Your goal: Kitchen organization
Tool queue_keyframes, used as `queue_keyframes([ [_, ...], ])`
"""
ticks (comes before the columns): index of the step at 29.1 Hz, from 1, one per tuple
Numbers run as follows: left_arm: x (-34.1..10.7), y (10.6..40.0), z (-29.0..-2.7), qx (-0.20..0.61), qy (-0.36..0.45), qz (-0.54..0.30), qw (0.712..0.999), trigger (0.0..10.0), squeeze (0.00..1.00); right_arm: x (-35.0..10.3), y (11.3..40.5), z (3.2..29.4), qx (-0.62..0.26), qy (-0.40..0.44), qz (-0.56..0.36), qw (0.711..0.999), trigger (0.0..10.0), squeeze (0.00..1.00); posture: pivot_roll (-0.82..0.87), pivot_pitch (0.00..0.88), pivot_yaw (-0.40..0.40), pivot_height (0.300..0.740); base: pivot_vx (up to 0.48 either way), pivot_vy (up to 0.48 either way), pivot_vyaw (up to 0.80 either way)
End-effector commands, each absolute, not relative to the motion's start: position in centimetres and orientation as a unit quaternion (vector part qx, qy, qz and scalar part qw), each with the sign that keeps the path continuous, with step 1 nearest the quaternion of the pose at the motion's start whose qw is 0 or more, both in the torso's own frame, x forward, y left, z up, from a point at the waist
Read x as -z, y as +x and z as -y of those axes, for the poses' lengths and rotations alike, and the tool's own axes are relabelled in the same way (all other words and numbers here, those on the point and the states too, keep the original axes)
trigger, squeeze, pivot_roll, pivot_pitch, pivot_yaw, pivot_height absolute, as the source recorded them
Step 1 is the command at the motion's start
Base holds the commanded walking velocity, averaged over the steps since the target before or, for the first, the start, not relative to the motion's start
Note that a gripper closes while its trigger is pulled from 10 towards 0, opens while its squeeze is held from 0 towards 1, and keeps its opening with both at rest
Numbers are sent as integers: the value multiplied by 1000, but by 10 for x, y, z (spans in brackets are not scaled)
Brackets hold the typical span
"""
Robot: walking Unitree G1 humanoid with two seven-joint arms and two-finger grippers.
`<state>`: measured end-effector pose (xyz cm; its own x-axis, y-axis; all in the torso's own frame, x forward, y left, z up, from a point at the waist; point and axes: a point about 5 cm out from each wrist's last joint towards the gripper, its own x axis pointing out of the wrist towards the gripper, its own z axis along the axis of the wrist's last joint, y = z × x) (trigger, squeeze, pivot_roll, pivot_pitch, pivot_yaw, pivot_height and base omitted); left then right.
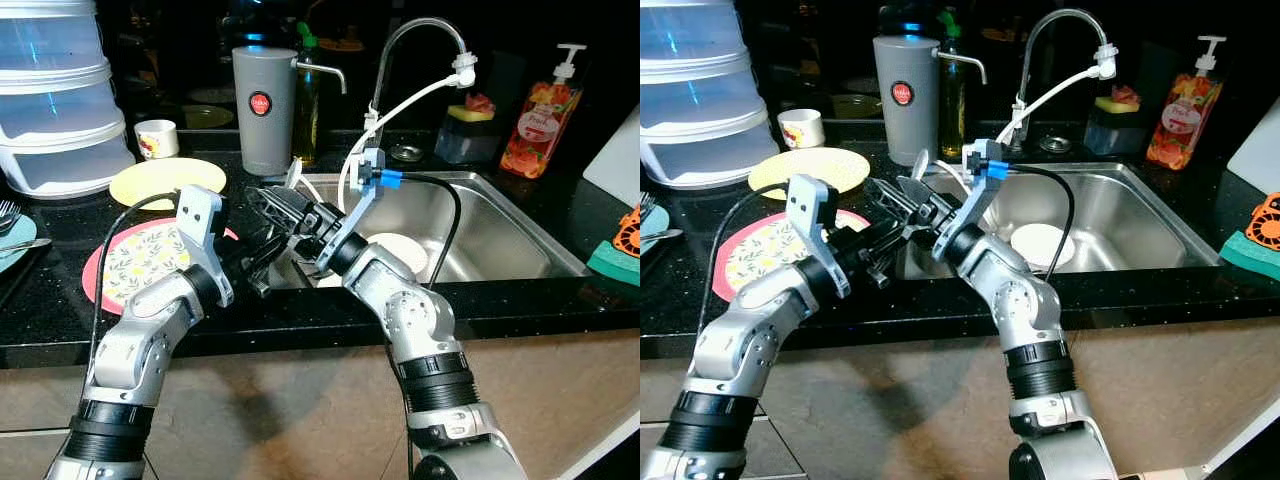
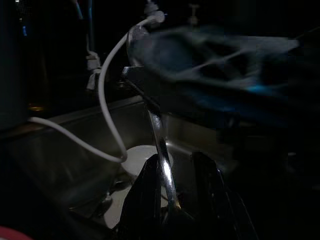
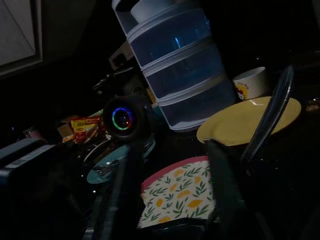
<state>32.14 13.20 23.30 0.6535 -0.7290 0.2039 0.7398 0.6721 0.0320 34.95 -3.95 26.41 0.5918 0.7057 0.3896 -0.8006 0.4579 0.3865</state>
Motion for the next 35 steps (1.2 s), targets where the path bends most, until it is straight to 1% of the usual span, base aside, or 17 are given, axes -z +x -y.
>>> queue_keyframes([
  [1, -237, 314, -126, 431, -20, 112, 895, 0, 0, -255, 351, 42, -437, 282, 67, 852, 0, 0, 54, 0, -8, 740, 0, 0, 0],
  [21, -234, 313, -126, 439, -15, 107, 892, 0, 0, -255, 353, 46, -421, 292, 64, 856, 0, 0, 54, 0, -7, 740, 0, 0, 0],
  [25, -234, 315, -127, 434, -12, 107, 894, 0, 0, -256, 353, 46, -419, 295, 65, 856, 0, 0, 54, 0, -6, 740, 0, 0, 0],
  [28, -234, 320, -132, 411, 0, 107, 905, 0, 0, -255, 355, 49, -410, 293, 65, 861, 0, 0, 53, 0, -4, 740, 0, 0, 0],
  [35, -235, 322, -134, 403, 4, 109, 909, 0, 0, -253, 356, 51, -402, 288, 63, 867, 0, 0, 55, 0, -7, 740, 0, 0, 0],
])
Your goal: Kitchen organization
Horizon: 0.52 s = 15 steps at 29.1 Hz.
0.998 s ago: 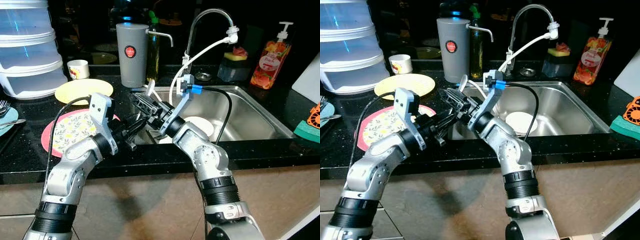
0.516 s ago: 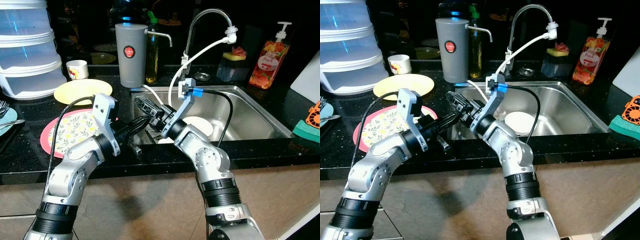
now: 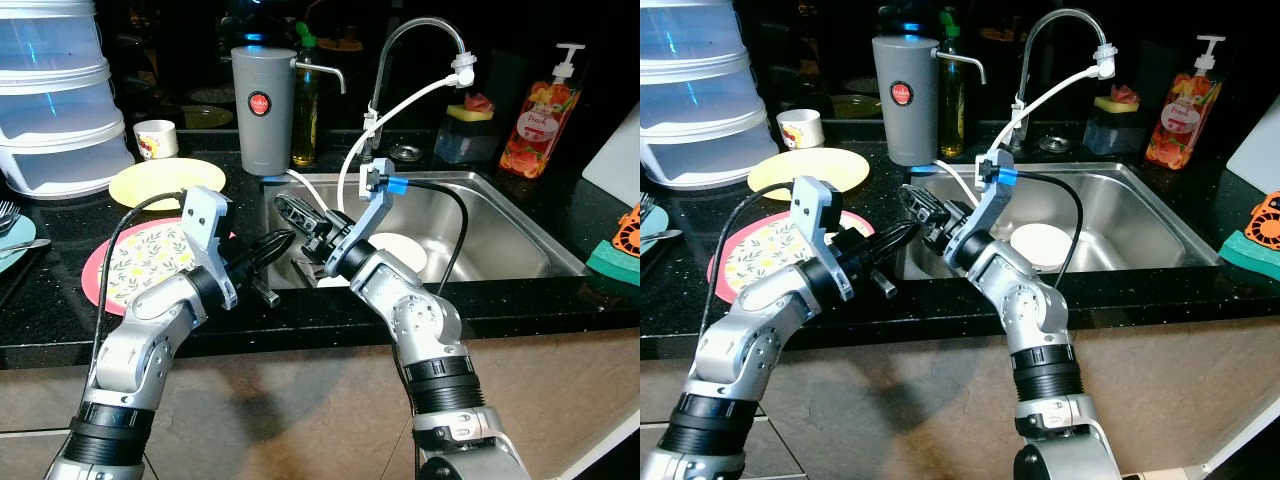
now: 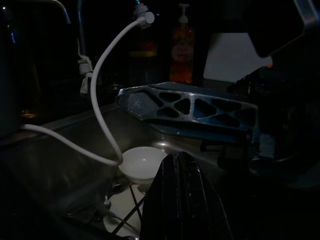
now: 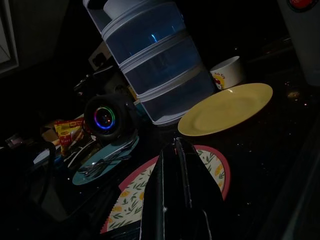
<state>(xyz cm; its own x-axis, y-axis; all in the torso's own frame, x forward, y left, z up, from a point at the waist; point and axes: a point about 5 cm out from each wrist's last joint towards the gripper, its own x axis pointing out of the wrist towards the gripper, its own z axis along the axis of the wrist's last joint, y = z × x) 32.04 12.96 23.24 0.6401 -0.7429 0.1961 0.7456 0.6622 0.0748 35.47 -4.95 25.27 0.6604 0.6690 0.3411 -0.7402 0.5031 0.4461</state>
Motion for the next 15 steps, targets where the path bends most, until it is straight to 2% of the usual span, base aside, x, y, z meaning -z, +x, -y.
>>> queue_keyframes([
  [1, -235, 322, -134, 403, 4, 109, 909, 0, 0, -253, 356, 51, -402, 288, 63, 867, 0, 0, 55, 0, -7, 740, 0, 0, 0],
  [6, -236, 324, -138, 381, 15, 115, 917, 0, 0, -253, 357, 52, -397, 284, 62, 870, 0, 0, 55, 0, -7, 740, 0, 0, 0],
  [8, -237, 329, -143, 347, 32, 120, 930, 0, 0, -253, 358, 52, -395, 281, 62, 872, 0, 0, 55, 0, -8, 740, 0, 0, 0],
  [9, -236, 339, -154, 280, 69, 109, 951, 10000, 0, -252, 358, 52, -393, 270, 61, 877, 4588, 0, 55, 0, -7, 740, 0, 0, 0],
  [10, -235, 344, -161, 238, 81, 100, 963, 10000, 0, -251, 358, 52, -393, 258, 59, 881, 10000, 0, 54, 0, -7, 740, 0, 0, 0],
  [11, -235, 348, -170, 200, 80, 91, 972, 10000, 0, -249, 358, 51, -393, 244, 55, 885, 10000, 0, 54, 0, -7, 740, 0, 0, 0],
  [12, -236, 351, -177, 174, 79, 83, 978, 10000, 451, -248, 358, 51, -393, 235, 52, 887, 10000, 0, 54, 0, -7, 740, 0, 0, 0],
  [13, -235, 353, -183, 151, 82, 74, 982, 10000, 843, -247, 358, 51, -394, 229, 49, 889, 10000, 0, 54, 0, -7, 740, 0, 0, 0],
  [14, -235, 354, -188, 132, 78, 62, 986, 10000, 1000, -246, 358, 51, -394, 228, 47, 889, 10000, 0, 54, 0, -7, 740, 0, 0, 0],
  [15, -234, 354, -191, 121, 76, 54, 988, 10000, 1000, -245, 358, 51, -394, 227, 46, 889, 10000, 0, 54, 0, -7, 740, 0, 0, 0],
])
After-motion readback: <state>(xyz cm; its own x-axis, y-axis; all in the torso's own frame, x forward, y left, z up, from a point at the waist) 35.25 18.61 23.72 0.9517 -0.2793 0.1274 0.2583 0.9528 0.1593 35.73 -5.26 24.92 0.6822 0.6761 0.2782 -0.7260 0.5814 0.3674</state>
